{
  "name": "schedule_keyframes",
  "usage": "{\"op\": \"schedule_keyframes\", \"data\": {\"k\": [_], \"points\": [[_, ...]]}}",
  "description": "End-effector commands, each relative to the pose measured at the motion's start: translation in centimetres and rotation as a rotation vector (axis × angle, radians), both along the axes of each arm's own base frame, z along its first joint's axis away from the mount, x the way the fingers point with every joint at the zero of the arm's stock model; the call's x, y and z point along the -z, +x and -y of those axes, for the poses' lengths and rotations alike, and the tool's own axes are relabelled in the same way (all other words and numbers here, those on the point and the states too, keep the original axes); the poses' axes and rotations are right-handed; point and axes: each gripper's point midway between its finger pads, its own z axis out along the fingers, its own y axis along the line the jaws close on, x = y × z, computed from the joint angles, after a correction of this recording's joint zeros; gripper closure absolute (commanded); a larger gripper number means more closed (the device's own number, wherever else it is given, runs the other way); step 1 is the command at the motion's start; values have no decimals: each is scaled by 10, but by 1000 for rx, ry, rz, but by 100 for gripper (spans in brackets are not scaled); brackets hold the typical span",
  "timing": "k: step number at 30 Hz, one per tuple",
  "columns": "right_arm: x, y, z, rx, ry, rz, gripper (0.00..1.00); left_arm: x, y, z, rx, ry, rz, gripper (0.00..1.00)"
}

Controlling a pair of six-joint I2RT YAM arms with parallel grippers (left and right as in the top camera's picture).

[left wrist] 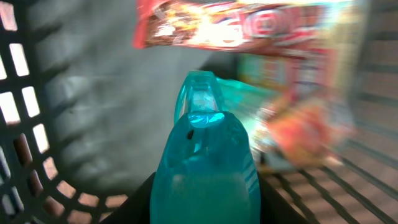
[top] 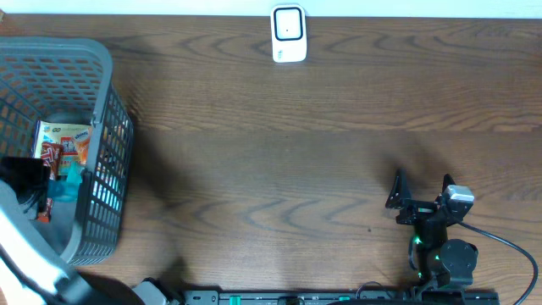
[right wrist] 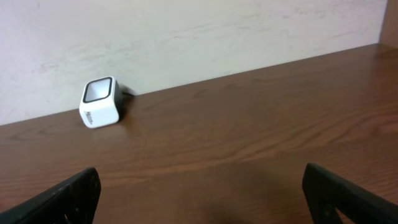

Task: Scan the item barcode
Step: 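Reach the left gripper into the basket and grasp the blue mouthwash bottle, then lift the bottle out and carry it toward the white scanner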

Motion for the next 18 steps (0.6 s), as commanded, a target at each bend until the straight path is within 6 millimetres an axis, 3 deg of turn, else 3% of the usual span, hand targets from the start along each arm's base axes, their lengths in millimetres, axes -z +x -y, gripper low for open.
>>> {"op": "schedule_keyframes", "data": {"k": [1, 6, 12, 15, 18], "points": [[0, 0, 1, 6, 1, 2, 1, -77, 9, 12, 52, 137, 220, 75], [0, 0, 1, 6, 0, 2, 1, -136, -3, 42, 80, 241, 411, 75], [0, 0, 1, 6, 1, 2, 1, -213, 0, 109, 294, 297, 771, 75], [0, 0, 1, 6, 1, 2, 1, -230, -6, 140, 360, 275, 864, 75], [0, 0, 1, 6, 1, 2, 1, -232, -10, 166, 444, 235, 896, 75]]}}
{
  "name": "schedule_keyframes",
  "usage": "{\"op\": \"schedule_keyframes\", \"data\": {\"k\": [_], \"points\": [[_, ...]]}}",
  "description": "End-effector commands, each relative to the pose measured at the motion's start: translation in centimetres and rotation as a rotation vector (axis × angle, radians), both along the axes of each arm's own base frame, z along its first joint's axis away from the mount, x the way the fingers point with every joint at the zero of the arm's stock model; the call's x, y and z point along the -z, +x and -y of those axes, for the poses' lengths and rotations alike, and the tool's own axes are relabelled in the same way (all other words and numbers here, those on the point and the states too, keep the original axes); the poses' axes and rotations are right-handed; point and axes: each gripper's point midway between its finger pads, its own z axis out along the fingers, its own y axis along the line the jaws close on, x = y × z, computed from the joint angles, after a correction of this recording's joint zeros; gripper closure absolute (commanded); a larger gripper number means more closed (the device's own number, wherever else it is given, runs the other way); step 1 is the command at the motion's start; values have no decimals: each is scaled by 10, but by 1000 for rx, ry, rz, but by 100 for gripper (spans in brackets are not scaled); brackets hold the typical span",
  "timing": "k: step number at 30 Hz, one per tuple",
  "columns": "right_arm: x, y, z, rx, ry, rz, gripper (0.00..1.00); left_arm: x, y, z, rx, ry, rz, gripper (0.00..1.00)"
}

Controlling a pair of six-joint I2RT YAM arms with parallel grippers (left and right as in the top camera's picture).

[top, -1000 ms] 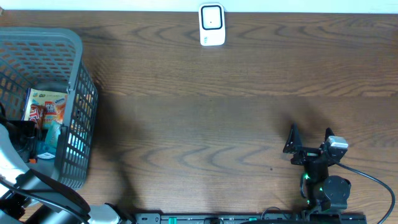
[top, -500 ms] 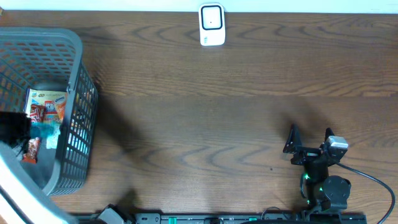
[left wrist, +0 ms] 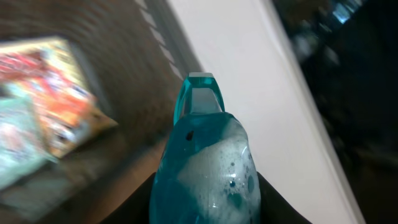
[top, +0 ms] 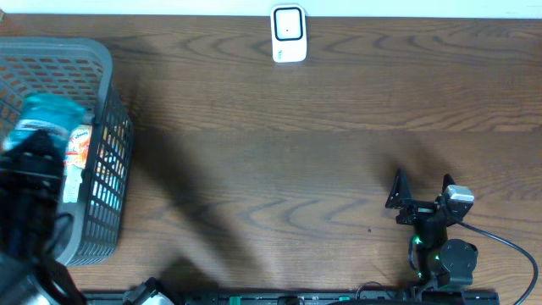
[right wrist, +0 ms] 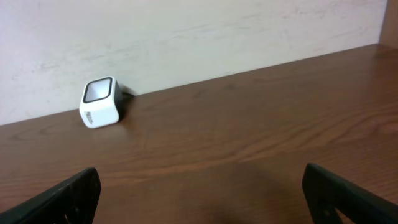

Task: Scan the item barcode
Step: 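Lift the bottle out and carry it toward the white scanner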

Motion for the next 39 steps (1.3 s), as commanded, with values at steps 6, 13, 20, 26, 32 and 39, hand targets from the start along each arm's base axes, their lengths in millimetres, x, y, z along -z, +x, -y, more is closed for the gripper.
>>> {"op": "schedule_keyframes", "data": {"k": [6, 13, 20, 26, 32, 39], "points": [[0, 0, 1, 6, 1, 3, 1, 5, 6, 79, 369, -42, 11, 75], [0, 0, 1, 6, 0, 3, 1, 42, 31, 132, 650, -80, -63, 75], [0, 0, 1, 6, 1, 3, 1, 101, 67, 198, 857, -28, -229, 75], [0, 0, 1, 6, 1, 3, 1, 160, 93, 283, 1043, 55, -359, 75], [0, 0, 1, 6, 0, 3, 1, 222, 110, 354, 1180, 77, -421, 75], [0, 0, 1, 6, 1, 3, 1, 281, 127, 377, 1194, 50, -500, 74]]}}
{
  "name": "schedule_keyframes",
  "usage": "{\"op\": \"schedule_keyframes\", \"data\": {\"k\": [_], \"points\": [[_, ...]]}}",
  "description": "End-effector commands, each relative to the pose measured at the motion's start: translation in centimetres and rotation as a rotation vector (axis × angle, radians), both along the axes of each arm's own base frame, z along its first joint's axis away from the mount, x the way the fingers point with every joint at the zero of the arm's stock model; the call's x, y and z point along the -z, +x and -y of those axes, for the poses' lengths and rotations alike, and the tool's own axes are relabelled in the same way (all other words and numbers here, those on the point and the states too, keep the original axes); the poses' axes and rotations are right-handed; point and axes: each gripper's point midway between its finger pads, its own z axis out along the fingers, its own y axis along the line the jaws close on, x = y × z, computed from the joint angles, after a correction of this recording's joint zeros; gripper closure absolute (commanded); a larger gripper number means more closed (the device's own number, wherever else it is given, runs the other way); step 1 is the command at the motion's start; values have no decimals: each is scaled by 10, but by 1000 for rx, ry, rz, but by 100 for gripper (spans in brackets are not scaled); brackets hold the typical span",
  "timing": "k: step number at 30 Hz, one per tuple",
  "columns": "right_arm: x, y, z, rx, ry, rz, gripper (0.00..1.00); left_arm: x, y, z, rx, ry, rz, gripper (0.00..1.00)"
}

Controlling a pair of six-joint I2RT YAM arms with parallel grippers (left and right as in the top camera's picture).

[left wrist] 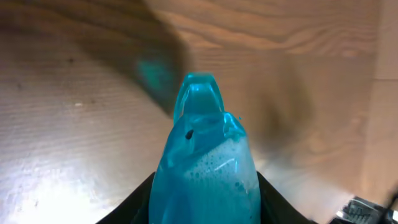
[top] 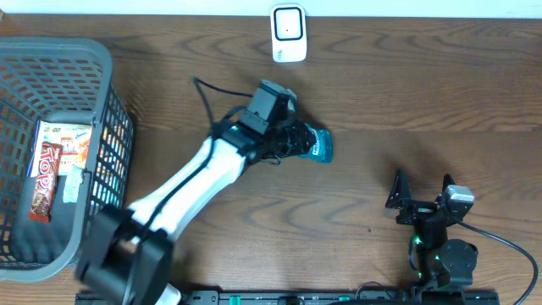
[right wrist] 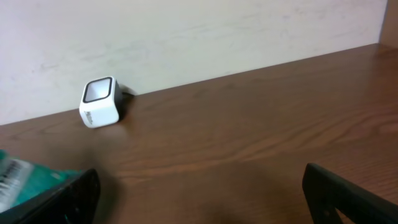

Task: Scan the item barcode
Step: 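Lift the bottle out and carry it toward the white scanner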

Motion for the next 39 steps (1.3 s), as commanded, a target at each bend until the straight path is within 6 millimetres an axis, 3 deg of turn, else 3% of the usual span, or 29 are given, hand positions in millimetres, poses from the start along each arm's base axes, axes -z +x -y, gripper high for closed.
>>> {"op": "schedule_keyframes", "data": {"k": [1, 3, 7, 11, 13, 15, 17, 23, 30, 33, 39], "points": [[0, 0, 1, 6, 0, 2, 1, 3, 10, 7, 2, -24, 15, 74], [0, 0, 1, 6, 1, 2, 1, 8, 14, 12, 5, -39, 15, 74], [0, 0, 1, 6, 1, 2, 1, 11, 19, 14, -8, -50, 16, 53], [0, 0, 1, 6, 1, 2, 1, 13, 17, 13, -9, -41, 6, 39], [0, 0, 1, 6, 0, 2, 1, 15, 15, 11, -9, -34, -6, 30], [0, 0, 1, 6, 1, 2, 1, 16, 14, 11, -10, -30, -11, 9], [0, 0, 1, 6, 1, 2, 1, 17, 13, 10, -11, -27, -16, 2], [0, 0, 1, 6, 0, 2, 1, 19, 17, -11, -66, -8, -62, 2], [0, 0, 1, 6, 1, 2, 1, 14, 13, -71, -179, 92, -132, 2], [0, 0, 1, 6, 1, 2, 1, 7, 12, -99, -242, 165, -120, 2], [0, 0, 1, 6, 1, 2, 1, -21, 6, -132, -297, 235, -49, 2]]}}
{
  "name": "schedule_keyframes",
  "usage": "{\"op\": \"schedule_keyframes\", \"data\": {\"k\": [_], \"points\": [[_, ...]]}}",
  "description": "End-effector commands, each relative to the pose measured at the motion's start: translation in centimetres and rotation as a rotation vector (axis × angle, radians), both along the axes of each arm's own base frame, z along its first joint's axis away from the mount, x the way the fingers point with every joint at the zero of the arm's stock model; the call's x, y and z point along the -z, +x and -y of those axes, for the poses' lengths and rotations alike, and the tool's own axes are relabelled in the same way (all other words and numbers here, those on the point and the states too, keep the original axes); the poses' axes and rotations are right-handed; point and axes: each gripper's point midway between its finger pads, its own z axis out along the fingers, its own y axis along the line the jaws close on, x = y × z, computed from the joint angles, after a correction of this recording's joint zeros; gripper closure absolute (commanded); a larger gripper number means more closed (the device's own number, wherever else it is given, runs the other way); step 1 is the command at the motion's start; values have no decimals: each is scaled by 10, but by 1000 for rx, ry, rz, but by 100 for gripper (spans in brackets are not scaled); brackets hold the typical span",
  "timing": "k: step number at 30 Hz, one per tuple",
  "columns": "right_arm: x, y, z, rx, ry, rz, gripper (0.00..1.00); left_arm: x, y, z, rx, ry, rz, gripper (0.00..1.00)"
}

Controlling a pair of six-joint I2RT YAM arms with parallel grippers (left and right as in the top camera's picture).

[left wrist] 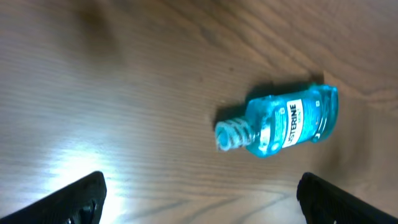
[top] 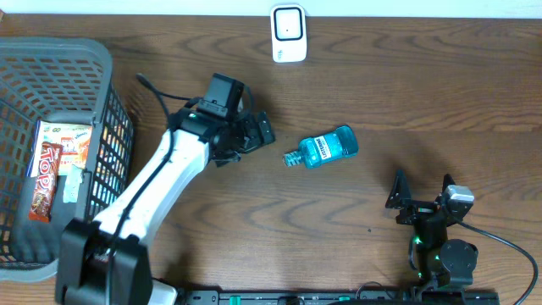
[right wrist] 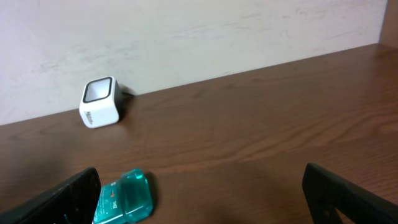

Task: Scan the item barcode
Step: 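Lift the bottle out and carry it toward the white scanner, then release the bottle on the table and withdraw the left gripper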

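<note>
A teal mouthwash bottle [top: 323, 148] lies on its side on the wooden table, cap toward the left, label up; it also shows in the left wrist view [left wrist: 283, 121] and the right wrist view [right wrist: 124, 196]. My left gripper [top: 254, 135] stands open just left of the bottle, nothing between its fingers [left wrist: 81, 199]. The white barcode scanner [top: 288, 34] sits at the table's far edge, and the right wrist view has the scanner [right wrist: 99, 101] by the wall. My right gripper [top: 421, 191] rests open at the front right.
A grey plastic basket [top: 102, 119] at the left holds several snack packets [top: 59, 161]. The table's far edge meets a pale wall [right wrist: 186, 37].
My left gripper has let go of the bottle and opened. It now stands further left, and the bottle lies on the table to its right. The right arm has not moved.
My left gripper was shut on the teal bottle inside the basket. Then it held the bottle above the basket's rim. Later it held the bottle low over the middle of the table. Now the bottle lies there, released.
</note>
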Motion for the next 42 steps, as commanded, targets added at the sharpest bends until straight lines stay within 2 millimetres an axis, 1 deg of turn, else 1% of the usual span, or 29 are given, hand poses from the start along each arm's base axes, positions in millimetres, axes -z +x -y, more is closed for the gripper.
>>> {"op": "schedule_keyframes", "data": {"k": [1, 7, 10, 14, 21, 25, 28, 30, 34, 38, 39, 40, 41, 42], "points": [[0, 0, 1, 6, 1, 2, 1, -23, 4, -20, -19, 67, 91, 2], [0, 0, 1, 6, 1, 2, 1, -64, -5, -33, -21, 60, 197, 2], [0, 0, 1, 6, 0, 2, 1, -79, -12, -47, -50, 99, 241, 2], [0, 0, 1, 6, 1, 2, 1, -93, -21, -67, -98, 169, 285, 2], [0, 0, 1, 6, 1, 2, 1, -115, -26, -71, -113, 151, 354, 2], [0, 0, 1, 6, 1, 2, 1, -122, -27, -82, -129, 200, 390, 2], [0, 0, 1, 6, 1, 2, 1, -130, -28, -95, -166, 209, 409, 2], [0, 0, 1, 6, 1, 2, 1, -142, -29, -105, -198, 208, 431, 2], [0, 0, 1, 6, 1, 2, 1, -179, -32, -125, -222, 221, 530, 2], [0, 0, 1, 6, 1, 2, 1, -219, -40, -146, -271, 240, 630, 2], [0, 0, 1, 6, 1, 2, 1, -227, -43, -154, -297, 247, 646, 2], [0, 0, 1, 6, 1, 2, 1, -235, -47, -167, -344, 270, 657, 2], [0, 0, 1, 6, 1, 2, 1, -238, -50, -176, -380, 286, 657, 2], [0, 0, 1, 6, 1, 2, 1, -239, -55, -191, -454, 314, 646, 2]]}}
